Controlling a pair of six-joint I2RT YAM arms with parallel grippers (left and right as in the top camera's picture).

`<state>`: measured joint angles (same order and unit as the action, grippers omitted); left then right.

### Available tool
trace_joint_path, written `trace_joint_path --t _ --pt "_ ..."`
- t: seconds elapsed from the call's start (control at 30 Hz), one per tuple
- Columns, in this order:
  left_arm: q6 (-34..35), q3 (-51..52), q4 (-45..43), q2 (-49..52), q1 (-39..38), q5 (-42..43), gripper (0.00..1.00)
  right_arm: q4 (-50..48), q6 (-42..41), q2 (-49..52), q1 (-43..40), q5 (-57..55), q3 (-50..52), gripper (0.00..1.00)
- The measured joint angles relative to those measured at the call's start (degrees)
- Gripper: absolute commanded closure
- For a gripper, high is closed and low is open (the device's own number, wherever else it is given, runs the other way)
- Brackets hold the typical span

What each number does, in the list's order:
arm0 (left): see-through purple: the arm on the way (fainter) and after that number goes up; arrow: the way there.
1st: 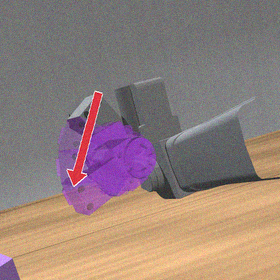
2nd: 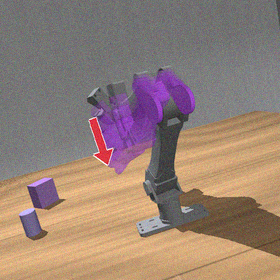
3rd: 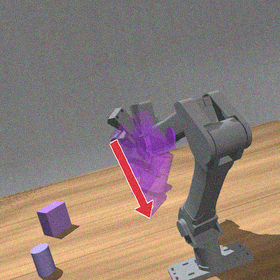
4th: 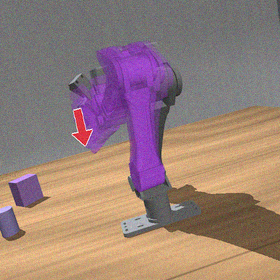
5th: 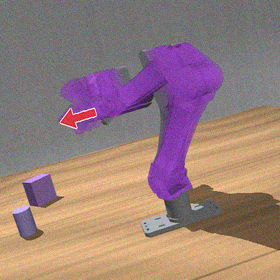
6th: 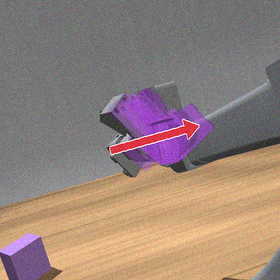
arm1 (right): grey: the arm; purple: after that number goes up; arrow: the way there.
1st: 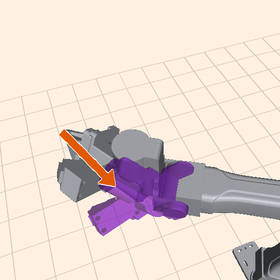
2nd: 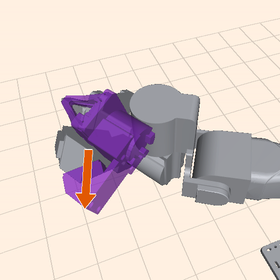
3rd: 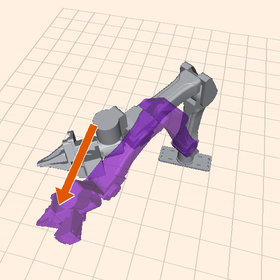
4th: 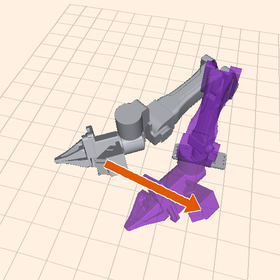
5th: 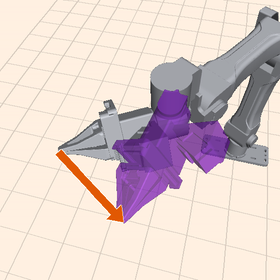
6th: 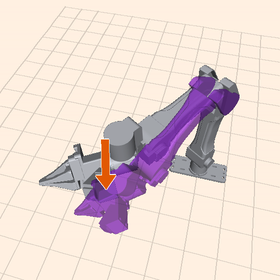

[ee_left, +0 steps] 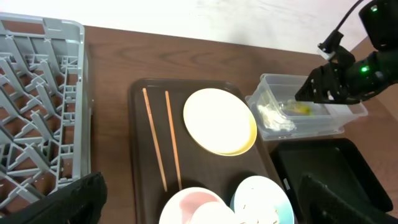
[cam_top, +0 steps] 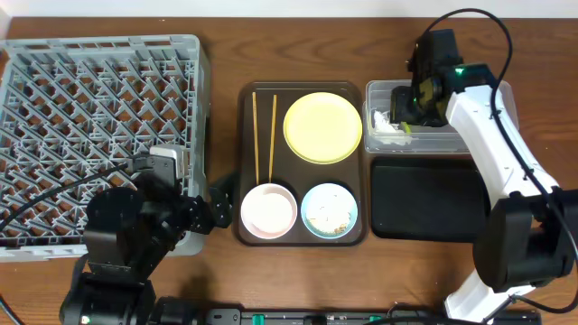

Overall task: Sort waste into correct bins and load items into the dishwasher
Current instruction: 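Drop the wrapper into the clear plastic bin with right gripper, then grasp the white paper cup from the pink bowl with right gripper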

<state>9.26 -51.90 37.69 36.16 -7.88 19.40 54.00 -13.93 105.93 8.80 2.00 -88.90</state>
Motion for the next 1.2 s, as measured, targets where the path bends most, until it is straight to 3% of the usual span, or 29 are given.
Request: trace_joint_path --t 0.23,0.53,0.67,0.8,0.9,1.2 --pt "0.0 0.0 0.0 0.0 0.0 0.0 0.02 2.21 1.18 -4.96 5.77 6.93 0.0 0.45" --pt "0.0 0.0 0.0 0.0 0.0 0.0 0.02 4.0 -1.25 -6.82 25.83 6.78 0.0 0.65" --pt "0.0 0.0 0.0 0.0 0.0 0.0 0.02 4.13 -3.87 -4.83 29.38 6.1 0.0 0.64" --pt "0.0 0.0 0.0 0.0 0.0 0.0 0.02 4.09 -4.9 -2.12 32.41 7.32 0.0 0.52" --pt "0.0 0.0 0.02 0.0 0.0 0.0 0.02 5.92 -4.68 -0.39 34.82 8.83 0.02 0.5" --pt "0.0 0.0 0.0 0.0 0.0 0.0 0.02 6.93 -4.39 4.96 36.02 11.47 0.61 0.7"
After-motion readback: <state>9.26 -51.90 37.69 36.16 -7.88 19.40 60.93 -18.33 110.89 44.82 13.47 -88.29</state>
